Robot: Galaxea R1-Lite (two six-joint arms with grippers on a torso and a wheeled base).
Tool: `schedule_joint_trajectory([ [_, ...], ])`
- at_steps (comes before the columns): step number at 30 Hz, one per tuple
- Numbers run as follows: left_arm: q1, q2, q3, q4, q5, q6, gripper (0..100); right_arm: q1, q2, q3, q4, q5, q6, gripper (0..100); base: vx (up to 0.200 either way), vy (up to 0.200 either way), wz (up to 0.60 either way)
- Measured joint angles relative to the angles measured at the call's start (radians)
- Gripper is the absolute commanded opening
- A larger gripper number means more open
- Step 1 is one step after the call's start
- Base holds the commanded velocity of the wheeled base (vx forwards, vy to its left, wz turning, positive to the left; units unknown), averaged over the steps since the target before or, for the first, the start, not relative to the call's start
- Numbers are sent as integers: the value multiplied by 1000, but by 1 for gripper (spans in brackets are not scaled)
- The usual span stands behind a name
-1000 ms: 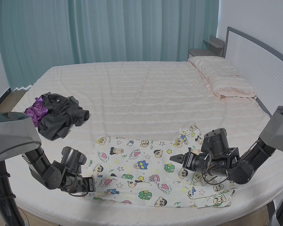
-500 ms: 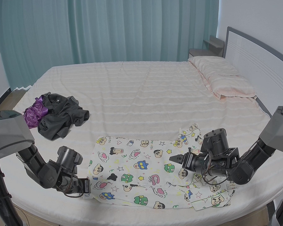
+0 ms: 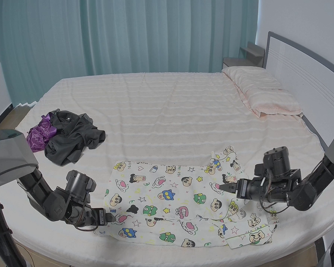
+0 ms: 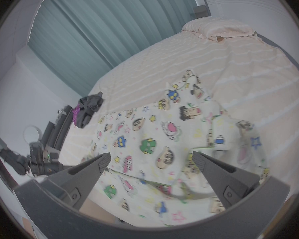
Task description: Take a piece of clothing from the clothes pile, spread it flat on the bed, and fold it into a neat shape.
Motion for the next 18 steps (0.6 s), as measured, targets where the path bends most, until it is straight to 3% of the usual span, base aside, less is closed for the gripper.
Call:
schedule_joint_trajectory([
  [10,42,-37,-41,-19,-70,1,100,-321,-27,201,7,219,-366,100,0,0,0],
  [18,40,35,-41,-154,-62,3,100,-465,12,280,9,281,-511,100,0,0,0],
])
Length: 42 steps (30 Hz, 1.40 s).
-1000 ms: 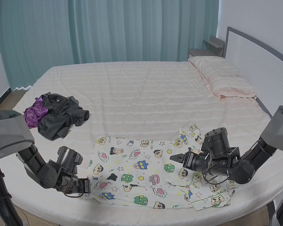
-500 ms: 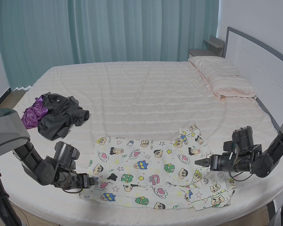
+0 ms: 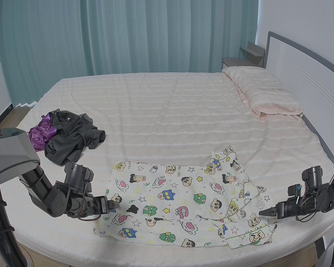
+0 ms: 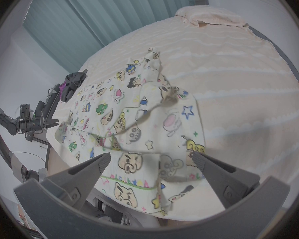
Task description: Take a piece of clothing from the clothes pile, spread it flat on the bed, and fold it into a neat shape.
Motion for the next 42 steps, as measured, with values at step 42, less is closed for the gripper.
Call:
schedule_joint_trajectory([
  [42,-14,57,25,-23,2,-9,100,131,32,-140,250,18,119,100,0,0,0],
])
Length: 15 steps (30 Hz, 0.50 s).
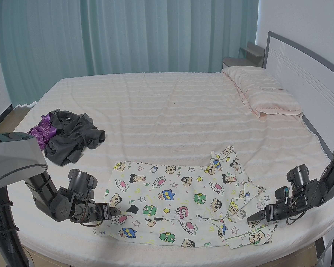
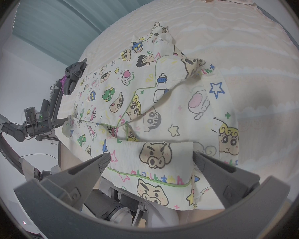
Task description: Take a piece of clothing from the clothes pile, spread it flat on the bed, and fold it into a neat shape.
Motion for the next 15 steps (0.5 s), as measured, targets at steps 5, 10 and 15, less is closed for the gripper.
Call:
schedule_joint_trajectory([
  [5,1,-3,1,0,1,0,100,18,0,2,6,-38,3,0,0,0,0],
  [10,1,-6,4,1,1,-1,100,24,0,-4,24,-44,4,0,0,0,0],
  [15,2,-9,6,1,1,0,100,25,0,-10,30,-54,3,0,0,0,0],
])
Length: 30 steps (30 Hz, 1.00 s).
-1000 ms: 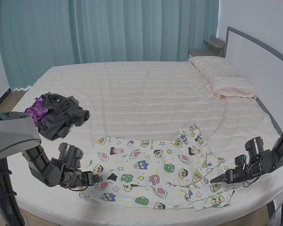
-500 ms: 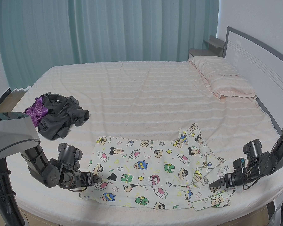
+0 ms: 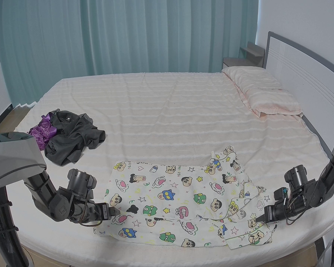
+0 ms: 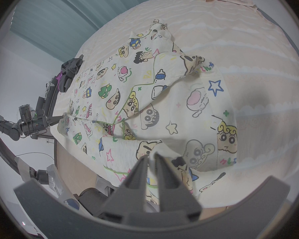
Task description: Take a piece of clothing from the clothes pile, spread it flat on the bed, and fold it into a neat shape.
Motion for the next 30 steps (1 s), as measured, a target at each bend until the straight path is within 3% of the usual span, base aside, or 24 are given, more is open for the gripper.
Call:
schedule_joint_trajectory([
  [6,2,-9,0,0,5,0,100,-11,0,-11,-11,-40,-1,0,0,0,0],
  [14,10,-13,2,0,6,0,100,-65,-7,-39,-56,-38,13,0,0,0,0],
  [20,12,-12,2,0,7,0,100,-72,-16,-38,-156,-38,87,0,0,0,0],
  [30,29,-4,-21,0,9,-1,100,-74,-31,-50,-163,-39,99,0,0,0,0],
])
